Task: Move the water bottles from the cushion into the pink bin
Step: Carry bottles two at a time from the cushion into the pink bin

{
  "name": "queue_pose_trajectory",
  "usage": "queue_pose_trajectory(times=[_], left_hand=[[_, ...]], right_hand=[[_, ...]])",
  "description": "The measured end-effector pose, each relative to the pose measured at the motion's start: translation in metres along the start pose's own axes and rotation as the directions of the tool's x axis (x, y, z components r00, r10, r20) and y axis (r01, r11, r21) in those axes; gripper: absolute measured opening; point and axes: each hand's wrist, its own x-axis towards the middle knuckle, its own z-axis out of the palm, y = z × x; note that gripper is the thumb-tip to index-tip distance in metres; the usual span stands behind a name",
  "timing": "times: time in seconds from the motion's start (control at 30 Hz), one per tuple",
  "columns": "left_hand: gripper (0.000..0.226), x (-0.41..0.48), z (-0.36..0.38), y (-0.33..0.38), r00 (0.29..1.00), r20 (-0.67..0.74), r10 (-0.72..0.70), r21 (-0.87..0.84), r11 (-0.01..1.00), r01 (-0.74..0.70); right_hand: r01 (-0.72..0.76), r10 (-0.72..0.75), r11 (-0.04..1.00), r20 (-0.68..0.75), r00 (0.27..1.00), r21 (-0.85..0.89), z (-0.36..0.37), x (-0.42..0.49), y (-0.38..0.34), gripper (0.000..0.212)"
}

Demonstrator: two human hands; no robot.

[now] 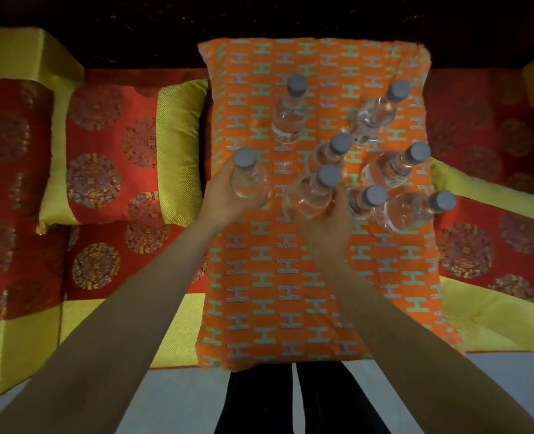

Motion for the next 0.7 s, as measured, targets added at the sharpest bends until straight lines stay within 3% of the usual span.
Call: queue_pose_trajectory(times=[0.13,0.33,0.47,0.57,0.7], left_hand=[[0.063,-0.016,-0.007,0.010,1.000,-0.007,0.016,-0.046,0.999,-0.016],[0.061,-0.020,0.004,0.069,0.985,0.101,0.138,-0.052,0.990,-0.133],[0.061,-0.030,0.033,0.123,0.944,0.193,0.267,-0.093,0.963,-0.253],[0.084,-0.039,0.051,0.154,0.909,0.231,0.347,-0.116,0.937,-0.328],[0.072,-0.067,0.096,0.201,0.849,0.308,0.429,-0.167,0.903,-0.396]], right_hand=[[0.063,-0.064,0.996,0.009,0.998,0.061,-0.032,-0.009,-0.013,0.057],[0.096,-0.086,0.992,-0.113,0.990,0.083,-0.094,-0.024,-0.026,0.056],[0.118,-0.100,0.991,-0.234,0.967,0.067,-0.152,-0.035,-0.025,0.055],[0.121,-0.096,0.991,-0.303,0.948,0.064,-0.190,-0.042,-0.022,0.058],[0.146,-0.120,0.989,-0.433,0.893,0.028,-0.263,-0.066,-0.016,0.054]])
